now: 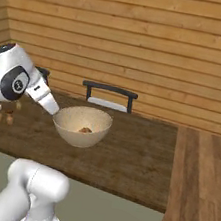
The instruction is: Open the cabinet, pick up the bread from the cabinet and place it in the basket. Then move the basket to the dining counter.
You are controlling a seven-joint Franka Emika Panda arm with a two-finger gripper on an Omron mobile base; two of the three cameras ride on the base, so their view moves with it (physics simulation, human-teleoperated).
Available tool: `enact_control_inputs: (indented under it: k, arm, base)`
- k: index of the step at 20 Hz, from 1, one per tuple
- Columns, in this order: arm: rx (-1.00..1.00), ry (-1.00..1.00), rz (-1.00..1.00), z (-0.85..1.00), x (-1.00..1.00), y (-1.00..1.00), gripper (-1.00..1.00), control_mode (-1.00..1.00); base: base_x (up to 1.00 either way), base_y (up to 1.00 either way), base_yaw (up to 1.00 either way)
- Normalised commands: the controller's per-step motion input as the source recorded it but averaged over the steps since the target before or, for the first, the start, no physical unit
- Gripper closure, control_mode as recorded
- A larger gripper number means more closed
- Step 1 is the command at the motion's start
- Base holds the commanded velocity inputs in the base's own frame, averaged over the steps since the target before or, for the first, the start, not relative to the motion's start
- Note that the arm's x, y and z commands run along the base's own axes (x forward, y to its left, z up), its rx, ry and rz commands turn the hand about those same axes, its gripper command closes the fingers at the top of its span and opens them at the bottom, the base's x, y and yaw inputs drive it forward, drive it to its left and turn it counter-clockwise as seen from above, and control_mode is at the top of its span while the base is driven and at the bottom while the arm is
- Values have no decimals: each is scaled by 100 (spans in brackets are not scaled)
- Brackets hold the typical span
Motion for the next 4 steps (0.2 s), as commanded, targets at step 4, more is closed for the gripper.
enact_control_inputs:
  k: [4]
  arm:
    - [-54,6,24,17,-49,100,-100,-100]
  base:
    - [0,0,0]
